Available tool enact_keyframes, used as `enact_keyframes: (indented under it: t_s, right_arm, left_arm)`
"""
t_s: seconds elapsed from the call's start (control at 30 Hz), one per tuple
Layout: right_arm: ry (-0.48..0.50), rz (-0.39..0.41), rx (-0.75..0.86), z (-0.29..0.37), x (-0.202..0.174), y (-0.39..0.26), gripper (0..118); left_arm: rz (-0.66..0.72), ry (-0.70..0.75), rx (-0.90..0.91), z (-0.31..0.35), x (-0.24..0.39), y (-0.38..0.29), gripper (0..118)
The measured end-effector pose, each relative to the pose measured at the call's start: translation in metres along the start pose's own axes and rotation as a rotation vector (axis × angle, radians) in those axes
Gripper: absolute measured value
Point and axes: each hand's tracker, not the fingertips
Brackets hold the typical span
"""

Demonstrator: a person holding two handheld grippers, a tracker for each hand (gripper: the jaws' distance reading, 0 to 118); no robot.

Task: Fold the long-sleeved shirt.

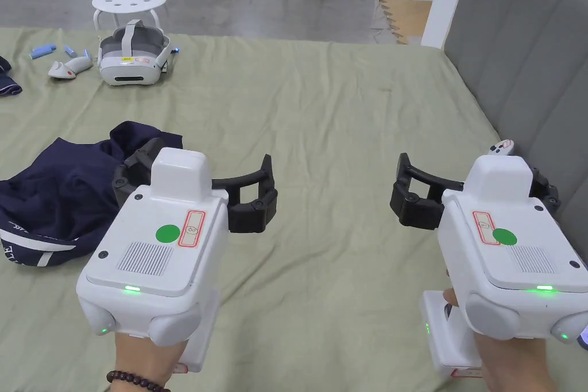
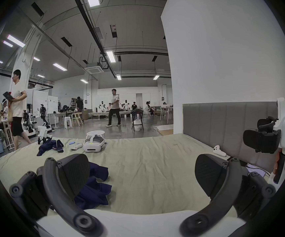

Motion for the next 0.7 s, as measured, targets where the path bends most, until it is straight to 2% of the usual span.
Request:
enact_keyframes:
  t_s: [0.3,0.37,0.4,0.43,0.47,0.5,0.53,0.57,0.63,0.7]
  right_arm:
    - [0.002,-0.003,-0.008,0.000,-0.003,-0.001,118]
    - [0.047,-0.024,-0.046,0.000,-0.001,0.001,114]
    - [0.033,-0.023,-0.029,0.000,-0.001,0.000,95]
    - [0.008,-0.014,-0.022,-0.001,-0.003,0.000,36]
    - [-0.050,0.020,-0.034,-0.002,-0.004,0.000,0]
    - [-0.079,0.031,-0.045,0.003,-0.006,0.002,0]
    - [-0.011,-0.002,-0.060,0.005,-0.004,0.003,0]
    - [0.013,-0.013,-0.063,0.007,-0.003,0.004,0]
    - [-0.020,-0.007,-0.042,0.007,-0.007,0.004,0]
    - [-0.010,-0.009,-0.046,0.008,-0.014,0.006,0]
  left_arm:
    - [-0.005,-0.009,-0.009,0.000,-0.002,-0.002,110]
    - [0.000,-0.015,-0.008,0.002,-0.003,-0.003,108]
    - [0.007,-0.027,-0.002,0.003,-0.004,-0.003,98]
    - [-0.001,-0.017,-0.003,0.002,-0.003,-0.003,56]
    - [-0.035,0.024,-0.022,-0.001,0.000,-0.003,9]
    - [-0.077,0.074,-0.045,-0.001,0.001,-0.002,9]
    - [-0.054,0.027,-0.034,-0.001,-0.001,-0.002,6]
    - [-0.045,0.018,-0.036,0.000,-0.005,0.000,6]
    - [-0.025,0.026,-0.031,0.002,-0.009,0.000,6]
    - [-0.023,0.046,-0.019,0.005,-0.015,0.003,6]
